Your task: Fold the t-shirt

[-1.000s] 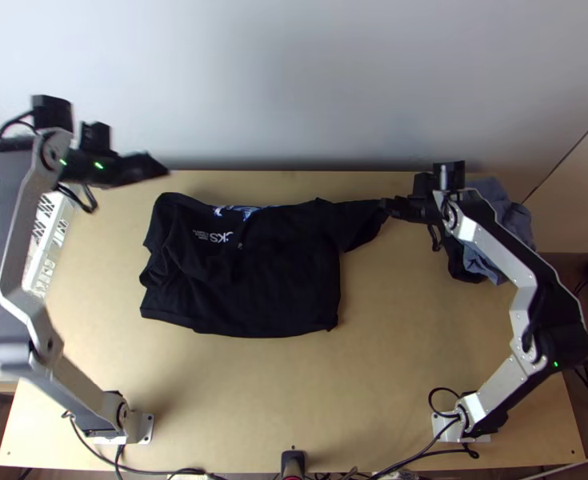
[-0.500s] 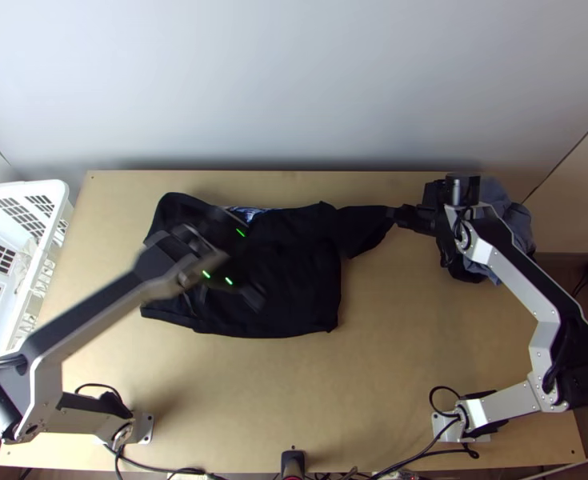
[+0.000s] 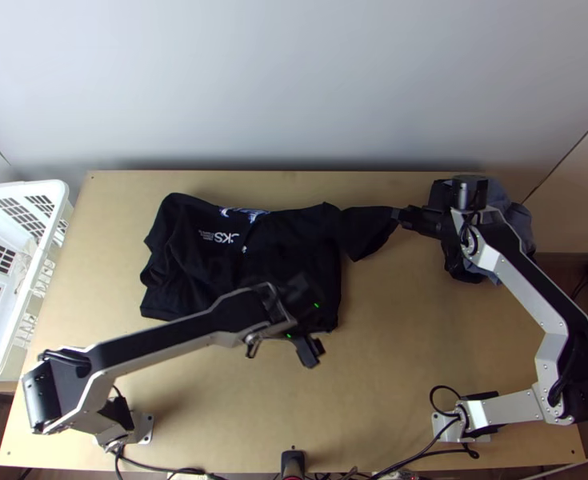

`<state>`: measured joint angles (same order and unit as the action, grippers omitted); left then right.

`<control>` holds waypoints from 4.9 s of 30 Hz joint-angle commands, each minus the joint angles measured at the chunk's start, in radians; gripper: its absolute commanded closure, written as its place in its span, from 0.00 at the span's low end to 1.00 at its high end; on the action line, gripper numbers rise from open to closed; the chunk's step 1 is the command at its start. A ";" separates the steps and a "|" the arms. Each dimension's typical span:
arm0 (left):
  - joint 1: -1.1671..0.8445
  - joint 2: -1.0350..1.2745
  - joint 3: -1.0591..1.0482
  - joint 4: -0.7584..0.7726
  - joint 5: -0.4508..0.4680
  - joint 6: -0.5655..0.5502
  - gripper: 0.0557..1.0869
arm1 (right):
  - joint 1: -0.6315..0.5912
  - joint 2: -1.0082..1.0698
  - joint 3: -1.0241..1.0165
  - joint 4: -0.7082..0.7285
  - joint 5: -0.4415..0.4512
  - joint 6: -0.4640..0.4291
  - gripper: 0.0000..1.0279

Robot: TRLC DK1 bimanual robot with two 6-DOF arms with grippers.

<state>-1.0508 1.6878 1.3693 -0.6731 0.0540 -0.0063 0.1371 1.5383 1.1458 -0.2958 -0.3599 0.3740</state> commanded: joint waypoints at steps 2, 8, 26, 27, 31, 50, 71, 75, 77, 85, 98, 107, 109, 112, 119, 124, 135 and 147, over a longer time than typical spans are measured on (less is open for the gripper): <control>-0.141 0.075 0.014 0.115 -0.086 0.081 0.06 | -0.010 -0.024 -0.017 0.001 -0.001 0.011 0.97; -0.166 0.161 0.036 0.167 -0.201 0.192 0.06 | -0.017 -0.043 -0.021 0.001 -0.001 0.023 0.97; -0.063 0.262 -0.029 0.360 -0.370 0.331 0.91 | -0.017 -0.072 -0.003 0.003 -0.001 0.045 0.97; -0.048 0.250 -0.012 0.348 -0.368 0.308 0.95 | -0.017 -0.070 -0.003 0.003 -0.001 0.045 0.97; 0.031 0.148 0.001 0.306 -0.322 0.258 0.96 | -0.017 -0.064 -0.009 0.015 -0.001 0.048 0.97; 0.816 -0.438 0.209 0.141 -0.066 0.106 0.96 | -0.157 -0.187 0.157 -0.155 -0.056 0.054 0.97; 0.917 -0.746 0.237 0.316 -0.017 -0.173 0.96 | -0.060 -0.179 1.221 -0.675 -0.094 0.306 0.97; 0.925 -0.794 0.243 0.397 -0.019 -0.268 0.96 | -0.106 -0.248 1.221 -0.526 -0.102 0.379 0.97; 0.925 -0.818 0.238 0.425 -0.019 -0.296 0.96 | -0.120 -0.277 1.221 -0.499 -0.103 0.384 0.97; 0.939 -0.916 0.240 0.483 -0.026 -0.343 0.96 | -0.131 -0.415 1.215 -0.480 -0.129 0.394 0.97; 0.954 -1.139 0.103 0.457 -0.026 -0.412 0.96 | -0.125 -0.563 1.180 -0.482 -0.252 0.442 0.97; 0.957 -1.152 -0.105 0.540 -0.026 -0.322 0.96 | -0.111 -0.550 0.997 -0.539 -0.258 0.333 0.97; 0.954 -1.146 -0.196 0.599 -0.019 -0.290 0.96 | -0.114 -0.552 0.893 -0.531 -0.257 0.283 0.97; 0.943 -1.105 -0.337 0.710 -0.017 -0.218 0.96 | -0.123 -0.561 0.666 -0.427 -0.251 0.227 0.97; 0.989 -0.901 -0.613 1.008 0.087 -0.178 0.96 | -0.122 -0.512 0.177 -0.109 -0.238 0.177 0.97; 1.054 -0.611 -0.624 1.159 0.116 -0.161 0.96 | -0.076 -0.296 0.051 0.066 -0.162 0.086 0.97; 1.123 -0.069 -0.361 1.408 0.139 -0.129 0.96 | -0.059 0.355 0.433 0.239 -0.031 0.019 0.97; 1.146 0.412 0.094 1.406 0.121 -0.104 0.96 | -0.064 0.936 1.212 0.142 0.095 0.002 0.97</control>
<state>0.0834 1.8515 1.2522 0.7242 0.1875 -0.1444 0.0757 2.1704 1.9663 -0.0952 -0.3275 0.3916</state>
